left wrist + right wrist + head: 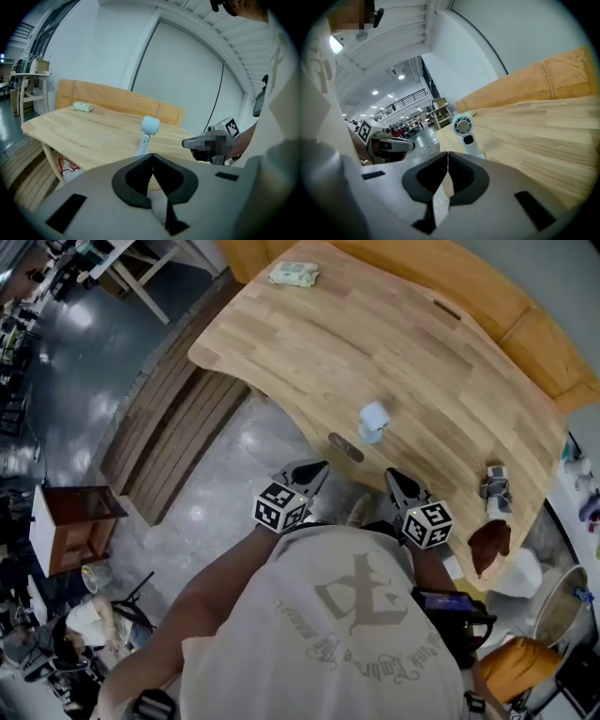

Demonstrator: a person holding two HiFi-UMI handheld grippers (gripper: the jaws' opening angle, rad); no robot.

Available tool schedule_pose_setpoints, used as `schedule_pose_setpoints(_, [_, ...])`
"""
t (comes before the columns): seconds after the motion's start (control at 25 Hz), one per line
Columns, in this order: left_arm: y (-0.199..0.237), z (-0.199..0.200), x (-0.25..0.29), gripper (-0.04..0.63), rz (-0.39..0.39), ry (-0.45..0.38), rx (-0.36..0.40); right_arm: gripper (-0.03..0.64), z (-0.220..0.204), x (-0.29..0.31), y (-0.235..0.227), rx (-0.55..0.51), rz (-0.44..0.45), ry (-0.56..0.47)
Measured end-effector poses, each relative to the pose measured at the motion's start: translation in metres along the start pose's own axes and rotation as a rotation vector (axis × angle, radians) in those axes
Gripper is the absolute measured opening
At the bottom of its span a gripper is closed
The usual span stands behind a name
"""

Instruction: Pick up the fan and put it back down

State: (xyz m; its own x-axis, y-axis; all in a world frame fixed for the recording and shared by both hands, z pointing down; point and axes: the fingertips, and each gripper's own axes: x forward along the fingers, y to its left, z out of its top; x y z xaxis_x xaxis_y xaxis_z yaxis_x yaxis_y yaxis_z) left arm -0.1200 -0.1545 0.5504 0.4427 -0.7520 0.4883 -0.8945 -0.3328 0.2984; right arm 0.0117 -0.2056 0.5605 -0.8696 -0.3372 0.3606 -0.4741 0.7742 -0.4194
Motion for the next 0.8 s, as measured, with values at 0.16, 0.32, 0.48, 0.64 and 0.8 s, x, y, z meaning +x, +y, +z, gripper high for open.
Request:
schedule_pose_setpoints(0.16, [0.006,0.002,0.003,0.011,0.063,-0.008,-0.024,0.015,0.006,0.018,-0.017,-0.043,0.03,0.044])
schedule_pose_setpoints(0.32, [0.015,0.001,-0.003,0.011,0.138,-0.033,-0.064,0.015,0.008,0.034,-0.027,-0.09,0.044,0.087])
schedule_pose_setpoints(0.48, [0.021,-0.003,-0.008,0.011,0.203,-0.048,-0.104,0.015,0.007,0.047,-0.032,-0.11,0.086,0.12])
schedule_pose_setpoints(0.64, [0.015,-0.007,0.003,0.011,0.215,-0.044,-0.125,0.015,0.008,0.049,-0.045,-0.123,0.108,0.131])
schedule_pose_setpoints(0.8, [0.009,-0.011,0.005,0.011,0.211,-0.043,-0.142,0.015,0.007,0.053,-0.051,-0.134,0.11,0.16])
